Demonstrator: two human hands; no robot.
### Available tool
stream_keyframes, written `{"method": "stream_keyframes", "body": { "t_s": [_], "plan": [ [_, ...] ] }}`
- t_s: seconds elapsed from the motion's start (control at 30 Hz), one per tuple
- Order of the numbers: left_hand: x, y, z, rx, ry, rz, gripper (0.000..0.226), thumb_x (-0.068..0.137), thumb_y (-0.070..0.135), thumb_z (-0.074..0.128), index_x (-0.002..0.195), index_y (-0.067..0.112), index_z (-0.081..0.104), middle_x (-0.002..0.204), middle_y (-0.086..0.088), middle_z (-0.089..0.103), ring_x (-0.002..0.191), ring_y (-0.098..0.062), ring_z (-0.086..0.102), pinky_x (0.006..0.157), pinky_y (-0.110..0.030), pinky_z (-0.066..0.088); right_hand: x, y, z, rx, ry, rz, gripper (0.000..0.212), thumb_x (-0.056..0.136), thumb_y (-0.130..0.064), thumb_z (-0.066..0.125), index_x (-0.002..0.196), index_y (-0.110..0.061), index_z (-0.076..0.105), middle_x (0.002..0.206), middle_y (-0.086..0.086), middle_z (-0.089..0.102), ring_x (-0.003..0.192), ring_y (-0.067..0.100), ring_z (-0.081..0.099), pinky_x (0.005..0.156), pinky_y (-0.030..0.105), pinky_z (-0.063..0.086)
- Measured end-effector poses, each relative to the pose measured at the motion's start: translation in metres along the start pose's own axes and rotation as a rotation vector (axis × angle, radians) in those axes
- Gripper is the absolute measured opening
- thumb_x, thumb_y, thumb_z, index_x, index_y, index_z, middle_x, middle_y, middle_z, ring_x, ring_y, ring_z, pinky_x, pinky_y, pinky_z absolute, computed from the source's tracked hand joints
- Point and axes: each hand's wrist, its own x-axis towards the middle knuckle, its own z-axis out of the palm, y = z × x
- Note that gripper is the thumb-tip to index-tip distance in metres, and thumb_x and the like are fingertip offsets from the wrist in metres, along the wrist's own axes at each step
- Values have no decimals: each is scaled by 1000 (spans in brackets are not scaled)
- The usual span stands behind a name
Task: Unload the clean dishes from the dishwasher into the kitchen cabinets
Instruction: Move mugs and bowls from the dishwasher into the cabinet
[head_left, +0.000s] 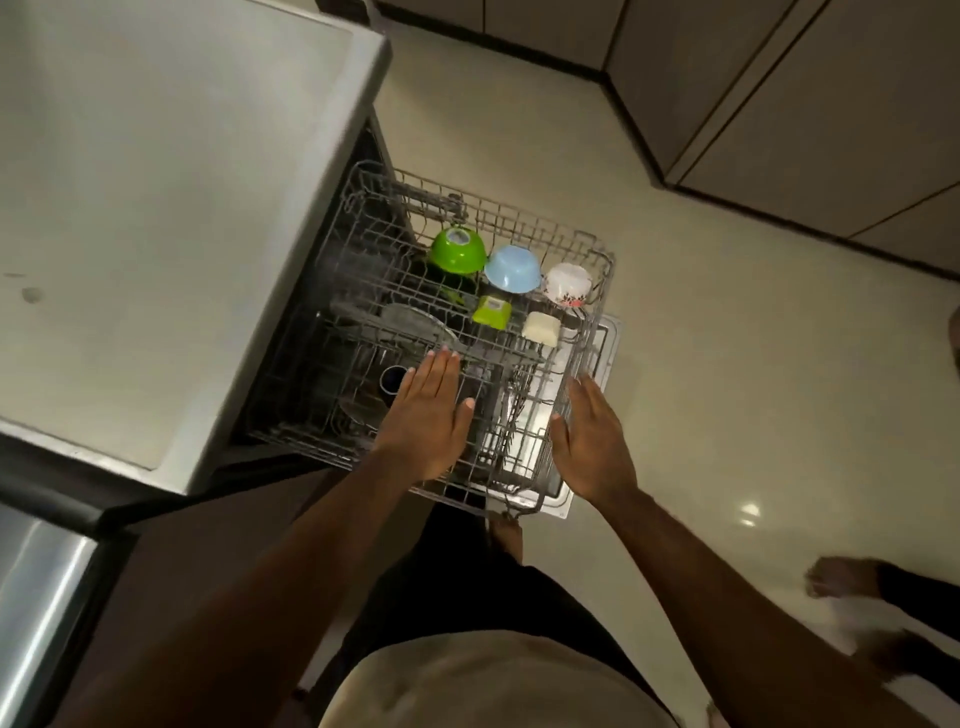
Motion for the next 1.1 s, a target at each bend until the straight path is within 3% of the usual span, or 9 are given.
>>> {"method": "stream_keyframes", "body": {
  "t_s": [0.43,0.67,0.73,0.77,0.83,0.87,0.93,0.97,1.1],
  "plan": [
    [103,-43,2,-35,-51,-68,64,104,39,27,157,7,7,165,-10,3,152,-21,-1,122,-35,-1,95,9,33,77,-40,154,57,101,-25,44,150,1,30,158,20,27,148,31,23,121,39,20],
    [120,-74,25,-176,-193,-204,69,104,36,33,156,8,-2,165,-10,-2,152,-23,-3,122,-35,1,137,14,62,67,-61,173,57,103,-28,43,150,1,30,158,19,26,148,31,21,120,34,16],
    [119,-78,31,-250,-263,-283,68,104,32,36,156,8,-2,159,-10,23,143,-29,29,115,-34,26,150,13,72,75,-72,183,57,102,-28,43,150,0,30,158,19,27,148,31,22,120,35,16],
    [119,-81,36,-262,-284,-328,64,105,28,38,156,6,5,144,-11,42,125,-30,48,102,-31,39,156,12,77,80,-75,180,58,101,-29,43,150,0,31,157,19,28,147,31,23,120,36,18],
    [122,-92,47,-183,-286,-371,53,103,21,42,148,-1,27,120,-18,55,105,-25,56,89,-20,43,169,9,89,81,-83,168,61,99,-32,43,149,1,32,155,21,32,146,32,27,120,37,20],
    [123,-99,53,-158,-241,-413,52,101,23,47,144,0,32,123,-19,52,112,-22,53,94,-16,42,176,7,94,73,-86,156,62,98,-32,43,149,2,32,154,21,33,145,33,28,120,37,20],
    [123,-110,61,-125,-176,-445,69,93,32,57,151,11,26,152,-18,30,140,-32,30,115,-40,30,189,3,103,52,-91,125,63,97,-30,47,149,1,30,154,21,34,144,34,29,119,37,20],
    [123,-115,65,-97,-174,-454,75,91,35,59,153,15,23,159,-15,19,146,-36,19,117,-50,25,195,0,106,38,-94,116,63,97,-28,48,149,0,29,154,20,34,143,33,30,118,37,21],
    [128,-129,77,-54,-224,-449,81,87,35,67,153,16,25,158,-18,18,144,-41,20,111,-55,33,221,-9,117,38,-111,105,63,96,-29,51,149,-3,29,151,19,35,132,37,43,110,45,30]
  ]
}}
